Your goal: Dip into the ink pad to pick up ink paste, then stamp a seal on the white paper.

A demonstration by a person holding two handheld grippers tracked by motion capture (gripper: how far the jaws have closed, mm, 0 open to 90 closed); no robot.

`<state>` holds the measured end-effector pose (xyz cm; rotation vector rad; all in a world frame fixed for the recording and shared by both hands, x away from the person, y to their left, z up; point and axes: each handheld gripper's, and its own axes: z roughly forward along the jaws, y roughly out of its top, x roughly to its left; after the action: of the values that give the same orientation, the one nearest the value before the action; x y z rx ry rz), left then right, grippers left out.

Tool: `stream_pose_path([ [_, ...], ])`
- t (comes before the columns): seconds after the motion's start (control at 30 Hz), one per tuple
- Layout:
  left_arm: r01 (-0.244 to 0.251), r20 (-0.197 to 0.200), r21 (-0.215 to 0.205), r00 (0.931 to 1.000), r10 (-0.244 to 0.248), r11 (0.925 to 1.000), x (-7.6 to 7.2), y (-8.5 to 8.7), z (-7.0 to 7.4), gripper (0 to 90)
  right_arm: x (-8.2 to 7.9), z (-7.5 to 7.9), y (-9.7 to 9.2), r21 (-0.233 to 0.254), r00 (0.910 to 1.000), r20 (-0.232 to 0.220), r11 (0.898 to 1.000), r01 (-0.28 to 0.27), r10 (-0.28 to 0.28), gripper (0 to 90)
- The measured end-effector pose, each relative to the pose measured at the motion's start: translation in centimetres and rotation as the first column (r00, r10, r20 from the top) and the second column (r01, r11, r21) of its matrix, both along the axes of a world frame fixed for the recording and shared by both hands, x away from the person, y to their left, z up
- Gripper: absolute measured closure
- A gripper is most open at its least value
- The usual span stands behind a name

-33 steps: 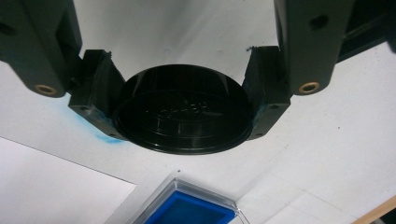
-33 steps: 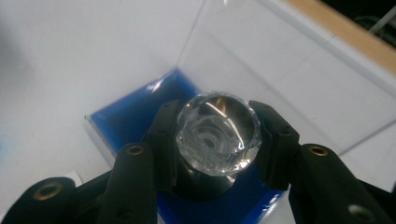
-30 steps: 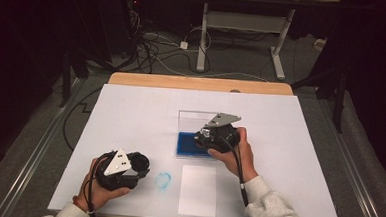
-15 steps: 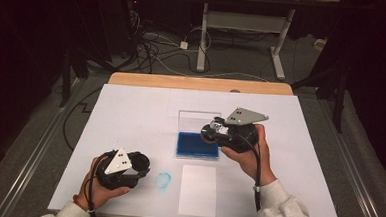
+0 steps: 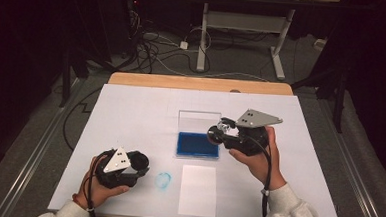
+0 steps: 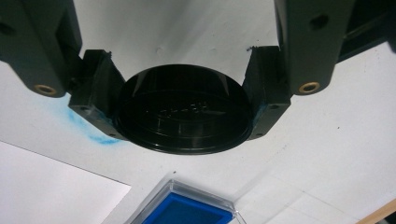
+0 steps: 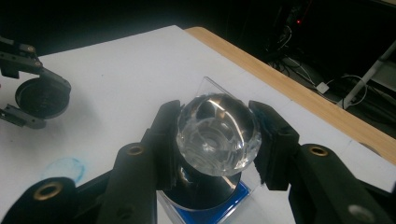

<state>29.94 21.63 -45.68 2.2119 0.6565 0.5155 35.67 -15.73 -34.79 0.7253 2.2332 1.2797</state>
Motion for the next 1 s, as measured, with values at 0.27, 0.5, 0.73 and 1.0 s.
stream_pose_path([
  [0.27, 0.004, -0.002, 0.005, 1.0000, -0.004, 1.0000, -0.1, -0.1, 0.1, 36.7, -0.8, 0.3, -0.2, 0.001, 0.9998, 0.009, 1.000, -0.016, 0.016, 56.9],
  [0.5, 0.005, -0.005, 0.009, 1.0000, -0.005, 0.9999, 0.1, -0.2, 0.0, 36.7, -1.8, 0.9, -0.5, 0.013, 0.9992, 0.015, 0.999, -0.037, 0.037, 56.9],
  [0.73, -0.001, 0.000, 0.004, 1.0000, 0.001, 1.0000, 0.0, -0.1, 0.2, 36.7, -2.6, 1.4, -0.3, 0.016, 0.9976, 0.029, 0.998, -0.063, 0.062, 56.9],
  [1.0, 0.013, 0.008, 0.015, 0.9999, -0.013, 0.9998, -0.1, -0.6, 0.4, 36.7, -4.0, 1.4, 0.1, 0.009, 0.9954, 0.033, 0.996, -0.091, 0.090, 56.9],
])
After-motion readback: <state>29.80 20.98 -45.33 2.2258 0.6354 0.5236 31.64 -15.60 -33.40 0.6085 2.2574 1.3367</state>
